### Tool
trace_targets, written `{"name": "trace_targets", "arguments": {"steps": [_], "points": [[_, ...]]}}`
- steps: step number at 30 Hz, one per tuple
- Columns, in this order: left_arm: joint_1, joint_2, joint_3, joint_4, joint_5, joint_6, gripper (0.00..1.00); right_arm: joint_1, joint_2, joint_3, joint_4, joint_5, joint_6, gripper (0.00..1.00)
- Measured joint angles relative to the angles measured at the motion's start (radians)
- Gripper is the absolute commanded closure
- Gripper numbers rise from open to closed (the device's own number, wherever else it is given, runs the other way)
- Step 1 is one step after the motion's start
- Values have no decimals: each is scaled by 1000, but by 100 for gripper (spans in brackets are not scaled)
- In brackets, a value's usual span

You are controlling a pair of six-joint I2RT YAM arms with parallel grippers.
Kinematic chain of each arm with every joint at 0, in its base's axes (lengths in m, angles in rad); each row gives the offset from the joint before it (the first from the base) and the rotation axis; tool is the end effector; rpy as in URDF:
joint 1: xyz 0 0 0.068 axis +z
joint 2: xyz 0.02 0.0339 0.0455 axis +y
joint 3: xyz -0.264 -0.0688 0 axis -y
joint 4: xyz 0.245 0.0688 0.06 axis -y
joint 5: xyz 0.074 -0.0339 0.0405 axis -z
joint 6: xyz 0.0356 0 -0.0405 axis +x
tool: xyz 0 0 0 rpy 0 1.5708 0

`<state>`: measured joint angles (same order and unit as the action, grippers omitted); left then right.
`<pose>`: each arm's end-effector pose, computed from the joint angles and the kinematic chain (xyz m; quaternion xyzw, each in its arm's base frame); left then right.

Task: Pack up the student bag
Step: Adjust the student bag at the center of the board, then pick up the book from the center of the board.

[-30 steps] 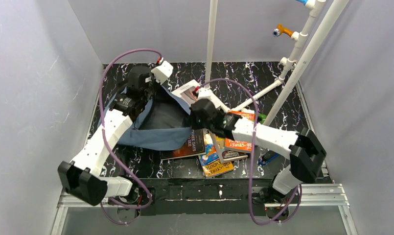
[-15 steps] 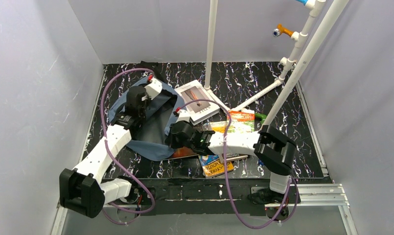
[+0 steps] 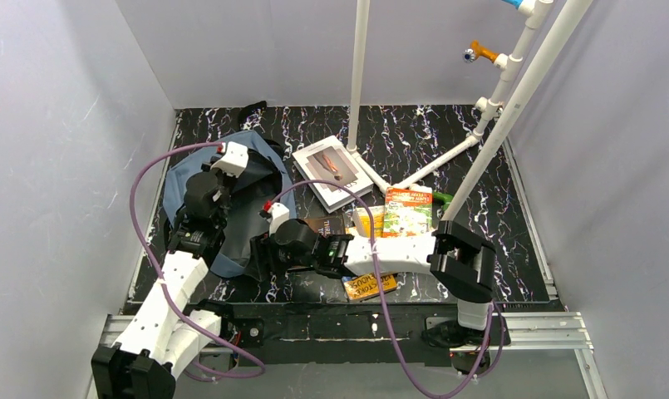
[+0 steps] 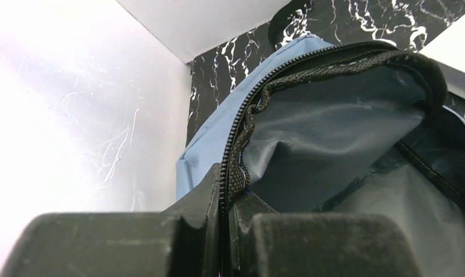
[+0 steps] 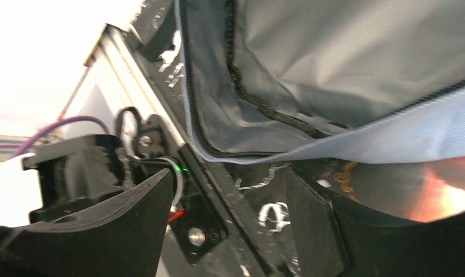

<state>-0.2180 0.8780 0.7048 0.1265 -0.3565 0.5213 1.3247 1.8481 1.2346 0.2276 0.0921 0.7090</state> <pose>0.2080 -0.0334 0.3285 0.1431 0.7081 0.2294 0.6523 0.1076 0.4148 0.2342 -0.2266 0.7975 0.4543 0.3259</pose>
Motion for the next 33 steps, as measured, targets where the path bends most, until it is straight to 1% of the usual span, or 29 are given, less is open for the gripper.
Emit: {"name": "trace_targets", "arguments": {"steps": [2,5,9,14,18,21,25,30,33], "points": [[0,-23,-6,6,14,-6,100,-15,-14,0,-41,0,-41,9],[0,-28,-6,8,34,-21,100,-54,-68,-3,-124,13,-111,2],[-2,-26,-6,5,54,-36,100,-115,-185,-5,-235,57,-191,2],[-6,-9,-6,-2,60,-46,100,-191,-352,-65,-322,85,-216,2],[-8,-8,-6,-6,76,-56,100,-266,-400,-103,-384,88,-201,2],[-9,-8,-6,-11,85,-63,100,-364,-377,-119,-451,49,-188,2],[-15,-8,-6,-20,87,-69,100,-455,-248,-69,-558,15,-194,2],[-24,-8,-6,-23,87,-72,100,-493,-55,37,-657,-35,-227,2],[-28,-8,-6,-24,87,-73,100,-493,3,66,-664,-55,-230,2]]}}
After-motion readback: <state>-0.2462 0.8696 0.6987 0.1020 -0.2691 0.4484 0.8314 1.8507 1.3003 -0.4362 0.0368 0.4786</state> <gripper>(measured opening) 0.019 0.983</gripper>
